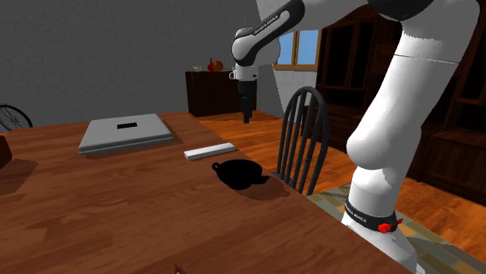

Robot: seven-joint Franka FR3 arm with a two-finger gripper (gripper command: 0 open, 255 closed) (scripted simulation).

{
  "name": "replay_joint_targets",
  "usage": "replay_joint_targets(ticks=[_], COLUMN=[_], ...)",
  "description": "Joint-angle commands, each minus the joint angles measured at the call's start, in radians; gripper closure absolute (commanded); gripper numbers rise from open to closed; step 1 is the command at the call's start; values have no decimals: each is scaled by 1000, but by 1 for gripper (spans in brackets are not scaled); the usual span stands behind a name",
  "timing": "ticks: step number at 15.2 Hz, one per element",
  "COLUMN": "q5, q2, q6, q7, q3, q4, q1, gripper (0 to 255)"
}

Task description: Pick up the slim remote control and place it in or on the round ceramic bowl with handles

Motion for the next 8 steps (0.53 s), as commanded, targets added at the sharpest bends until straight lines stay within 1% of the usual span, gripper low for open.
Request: replay_joint_targets(ticks=[1,8], q5=[-3,-27], q2=[60,232], q6=[34,139], q7=[-40,-159], q3=[16,78], q4=[33,117], q1=[19,84], gripper=[0,0])
